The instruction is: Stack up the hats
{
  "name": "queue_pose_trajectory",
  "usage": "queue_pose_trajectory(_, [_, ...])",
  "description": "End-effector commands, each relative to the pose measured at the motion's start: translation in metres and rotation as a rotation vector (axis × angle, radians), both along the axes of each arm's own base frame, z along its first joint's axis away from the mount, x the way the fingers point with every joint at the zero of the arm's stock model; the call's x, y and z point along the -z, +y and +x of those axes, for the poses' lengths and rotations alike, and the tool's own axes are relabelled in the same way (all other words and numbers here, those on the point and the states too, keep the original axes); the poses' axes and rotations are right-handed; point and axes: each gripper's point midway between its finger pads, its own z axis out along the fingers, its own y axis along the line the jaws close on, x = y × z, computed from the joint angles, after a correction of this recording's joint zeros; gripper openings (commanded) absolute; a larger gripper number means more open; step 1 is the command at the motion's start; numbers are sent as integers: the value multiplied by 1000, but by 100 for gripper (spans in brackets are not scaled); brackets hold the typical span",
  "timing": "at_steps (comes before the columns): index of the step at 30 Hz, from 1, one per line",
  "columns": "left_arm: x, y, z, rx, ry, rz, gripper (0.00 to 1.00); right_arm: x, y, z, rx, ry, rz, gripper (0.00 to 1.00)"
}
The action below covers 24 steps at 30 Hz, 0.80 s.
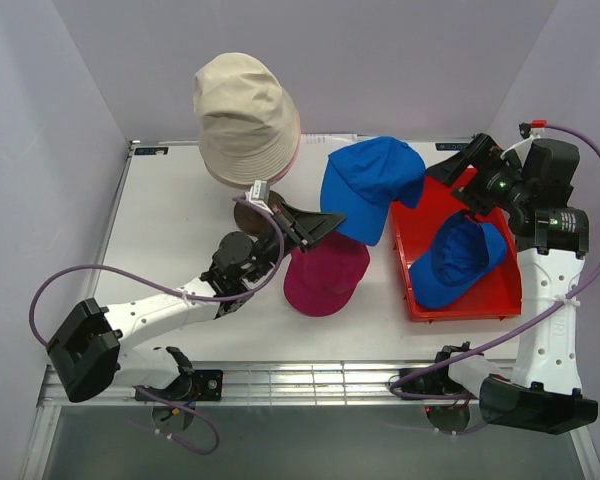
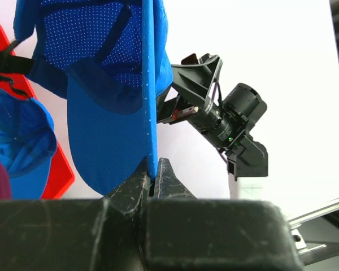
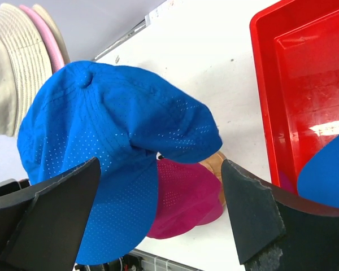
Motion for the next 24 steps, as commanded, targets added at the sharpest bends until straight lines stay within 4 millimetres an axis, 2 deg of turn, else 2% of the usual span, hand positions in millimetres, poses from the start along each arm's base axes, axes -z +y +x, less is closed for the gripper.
queue_pose_trajectory(1, [-27, 29, -12, -62, -3, -175, 0, -9, 10, 2, -60, -71, -7, 92])
queue_pose_trajectory(4, [-26, 44, -19, -97, -3, -230, 0, -1, 18, 3, -92, -63, -2, 92])
queue_pose_trajectory(5, [-15, 47, -20, -105, 8, -221, 0, 7, 21, 3, -99, -47, -3, 92])
queue_pose_trajectory(7, [-15, 58, -24, -128, 3, -261, 0, 12, 27, 2, -117, -45, -10, 92])
queue_pose_trajectory(8, [-5, 61, -26, -133, 11, -257, 0, 17, 29, 2, -123, -34, -10, 91])
queue_pose_trajectory(10, [-6, 68, -29, -139, 1, -290, 0, 20, 33, 2, -129, -31, -15, 91])
queue_pose_trajectory(12, [0, 76, -30, -152, 7, -310, 0, 23, 48, -1, -175, -23, -20, 91])
queue_pose_trajectory(17, [14, 76, -33, -124, 63, -341, 0, 32, 61, -5, -203, -7, -39, 91])
queue_pose_trajectory(24, [20, 75, -36, -99, 100, -402, 0, 42, 74, -10, -239, 12, -45, 91])
